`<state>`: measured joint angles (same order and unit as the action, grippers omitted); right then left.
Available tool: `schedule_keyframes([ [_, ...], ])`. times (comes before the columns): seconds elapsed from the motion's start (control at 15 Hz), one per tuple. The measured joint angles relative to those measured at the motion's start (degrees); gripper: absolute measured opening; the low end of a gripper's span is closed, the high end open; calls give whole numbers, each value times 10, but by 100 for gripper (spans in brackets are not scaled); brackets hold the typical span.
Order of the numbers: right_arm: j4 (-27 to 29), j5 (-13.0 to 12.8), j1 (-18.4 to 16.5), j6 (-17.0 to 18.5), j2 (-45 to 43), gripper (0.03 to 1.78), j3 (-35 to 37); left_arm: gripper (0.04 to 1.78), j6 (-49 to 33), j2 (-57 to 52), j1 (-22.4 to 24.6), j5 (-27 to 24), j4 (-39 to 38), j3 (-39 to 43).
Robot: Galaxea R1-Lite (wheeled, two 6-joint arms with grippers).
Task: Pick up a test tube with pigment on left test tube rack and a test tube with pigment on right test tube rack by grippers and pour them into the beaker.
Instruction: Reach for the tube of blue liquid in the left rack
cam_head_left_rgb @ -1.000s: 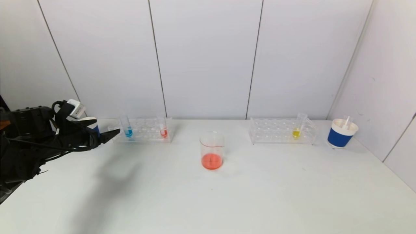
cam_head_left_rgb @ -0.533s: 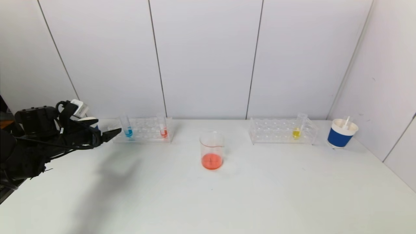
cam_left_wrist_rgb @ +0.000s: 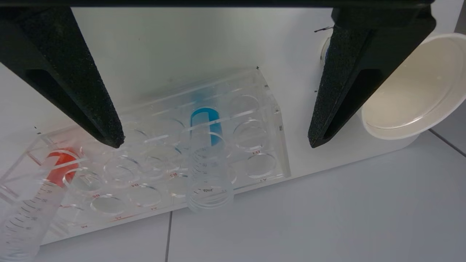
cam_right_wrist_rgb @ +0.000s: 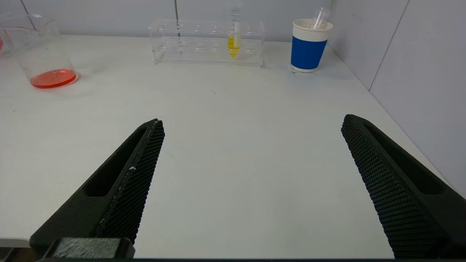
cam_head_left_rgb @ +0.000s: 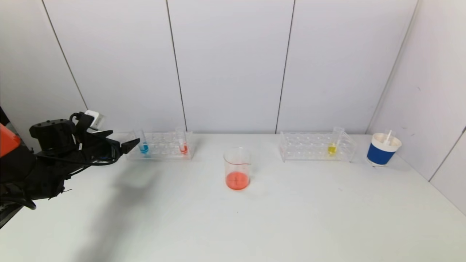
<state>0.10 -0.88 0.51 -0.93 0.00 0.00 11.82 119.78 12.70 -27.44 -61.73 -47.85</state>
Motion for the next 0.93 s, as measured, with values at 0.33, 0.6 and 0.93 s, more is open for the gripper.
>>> schedule_keyframes([
  [0.33, 0, 0, 0, 0, 0, 177, 0, 176, -14, 29, -12, 11, -13, -9],
  [0.6, 0, 0, 0, 0, 0, 177, 0, 176, -26, 40, -13, 11, -10, -23],
  [0.93, 0, 0, 0, 0, 0, 177, 0, 176, -26, 46, -13, 16, -8, -33],
])
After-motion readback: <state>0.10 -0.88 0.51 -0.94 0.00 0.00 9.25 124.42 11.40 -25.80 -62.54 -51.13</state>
